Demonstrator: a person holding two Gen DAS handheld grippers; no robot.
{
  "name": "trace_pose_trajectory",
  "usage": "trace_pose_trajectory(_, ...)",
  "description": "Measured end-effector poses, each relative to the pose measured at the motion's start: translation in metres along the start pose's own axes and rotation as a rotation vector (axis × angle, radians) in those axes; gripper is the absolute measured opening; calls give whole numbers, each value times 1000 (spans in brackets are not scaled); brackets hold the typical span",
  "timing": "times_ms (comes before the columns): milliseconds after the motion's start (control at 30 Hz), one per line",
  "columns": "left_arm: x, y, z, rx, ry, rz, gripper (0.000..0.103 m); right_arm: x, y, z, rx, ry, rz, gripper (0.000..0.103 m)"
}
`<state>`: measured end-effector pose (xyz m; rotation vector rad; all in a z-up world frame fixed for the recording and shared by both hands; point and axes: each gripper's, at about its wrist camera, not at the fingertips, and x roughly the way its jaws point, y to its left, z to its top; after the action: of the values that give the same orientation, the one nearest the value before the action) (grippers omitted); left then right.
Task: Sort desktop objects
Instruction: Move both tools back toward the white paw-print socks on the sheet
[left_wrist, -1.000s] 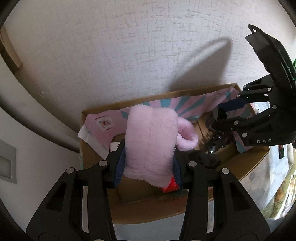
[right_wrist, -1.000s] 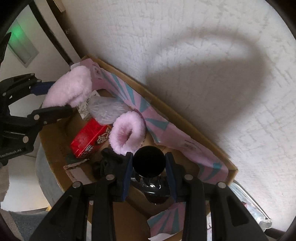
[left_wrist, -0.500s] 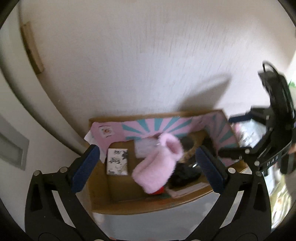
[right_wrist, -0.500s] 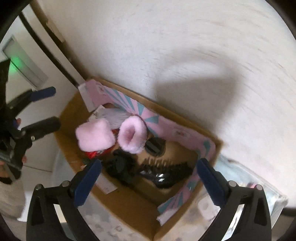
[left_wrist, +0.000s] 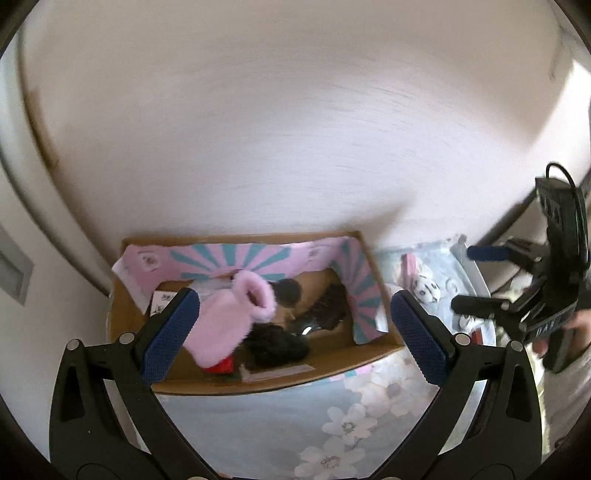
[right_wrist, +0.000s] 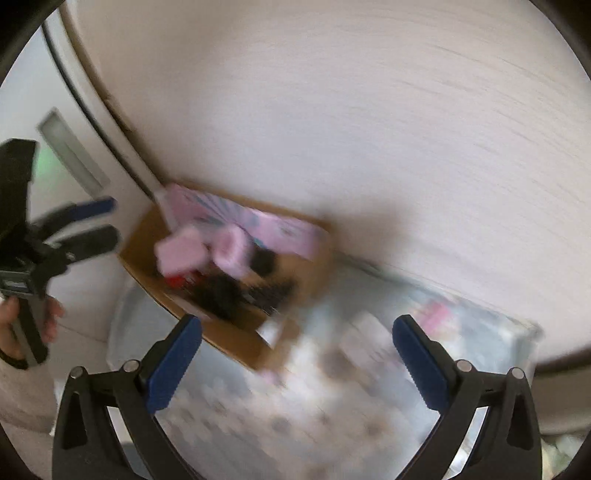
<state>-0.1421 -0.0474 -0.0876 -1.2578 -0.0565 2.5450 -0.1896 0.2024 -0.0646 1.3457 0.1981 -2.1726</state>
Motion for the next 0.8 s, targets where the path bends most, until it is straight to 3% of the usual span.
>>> trace_pose_trajectory(200, -8, -58, -3, 111, 1, 78, 103, -56, -37, -30, 54, -77, -165, 103)
trace_pose_trajectory(300, -11, -77, -3, 111, -15, 30, 103, -75, -55, -50, 79, -88, -209, 103)
trace_pose_trajectory(433, -9, -106, -3, 114, -21, -23, 103, -92, -76, -81, 127, -98, -214, 103)
trace_pose_trajectory(567, 1, -140, -5, 161, -13, -13, 103, -96, -89, -112, 157, -93, -226, 103)
trace_pose_trajectory(667, 5, -163, -8, 191, -53, 45, 103, -99, -100, -132, 188, -93, -192, 103)
trace_pose_trajectory(800, 26, -189, -12, 215, -21, 4, 103, -93, -109, -149, 189, -82, -180, 103)
